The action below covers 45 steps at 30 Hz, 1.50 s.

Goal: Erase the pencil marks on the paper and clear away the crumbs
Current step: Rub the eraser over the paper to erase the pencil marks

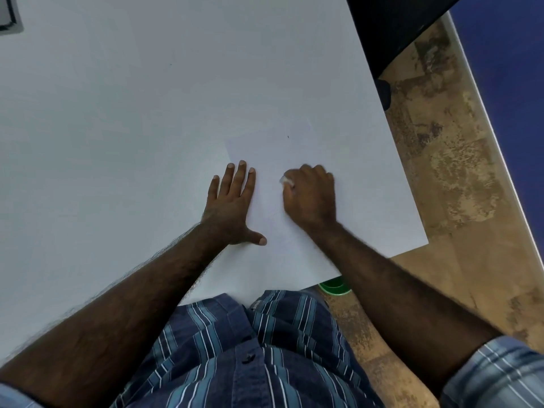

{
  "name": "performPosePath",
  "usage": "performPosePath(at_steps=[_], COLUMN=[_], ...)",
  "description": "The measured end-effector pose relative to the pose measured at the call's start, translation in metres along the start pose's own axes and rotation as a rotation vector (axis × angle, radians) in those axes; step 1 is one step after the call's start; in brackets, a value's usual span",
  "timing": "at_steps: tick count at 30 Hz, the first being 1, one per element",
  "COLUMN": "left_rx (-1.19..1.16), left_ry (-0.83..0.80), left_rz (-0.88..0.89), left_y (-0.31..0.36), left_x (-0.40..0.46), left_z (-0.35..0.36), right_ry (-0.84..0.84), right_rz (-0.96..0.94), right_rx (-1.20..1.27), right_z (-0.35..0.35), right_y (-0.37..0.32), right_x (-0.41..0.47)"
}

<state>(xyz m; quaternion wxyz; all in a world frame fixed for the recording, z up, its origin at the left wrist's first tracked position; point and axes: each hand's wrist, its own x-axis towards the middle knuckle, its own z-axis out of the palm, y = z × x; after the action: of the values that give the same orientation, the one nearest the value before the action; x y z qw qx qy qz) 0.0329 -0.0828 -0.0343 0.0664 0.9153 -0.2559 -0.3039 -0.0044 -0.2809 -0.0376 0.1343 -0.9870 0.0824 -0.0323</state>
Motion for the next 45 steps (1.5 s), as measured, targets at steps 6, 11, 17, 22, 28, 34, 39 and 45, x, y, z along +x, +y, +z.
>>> performPosePath(at_steps=[6,11,17,22,28,34,39,45], left_rx=[-0.005,0.007,-0.003,0.010,0.008,0.002,0.005,0.002], left_ry=[0.004,0.023,0.013,0.007,-0.001,-0.004,0.022,-0.004], left_rz=[0.000,0.000,0.003,0.004,0.003,0.009,0.010,0.011], left_y=[0.000,0.001,-0.001,0.000,0.000,0.001,-0.001,0.000], left_x=[0.001,0.000,0.002,0.002,0.001,0.001,0.000,0.001], left_z=[0.000,0.002,0.001,0.001,0.001,-0.002,0.001,0.000], right_ry=[-0.030,-0.116,0.044,-0.065,-0.048,0.003,-0.105,0.070], right_rz=[0.008,-0.220,0.108,-0.033,-0.077,0.069,-0.187,0.084], right_rx=[0.061,0.089,0.010,0.100,0.060,0.075,0.102,0.002], right_z=[0.002,0.005,0.003,0.006,0.008,0.005,0.008,0.006], right_y=[-0.016,-0.030,0.006,-0.021,-0.012,-0.012,-0.038,-0.003], right_x=[-0.012,-0.048,0.009,-0.018,-0.010,0.006,-0.029,0.020])
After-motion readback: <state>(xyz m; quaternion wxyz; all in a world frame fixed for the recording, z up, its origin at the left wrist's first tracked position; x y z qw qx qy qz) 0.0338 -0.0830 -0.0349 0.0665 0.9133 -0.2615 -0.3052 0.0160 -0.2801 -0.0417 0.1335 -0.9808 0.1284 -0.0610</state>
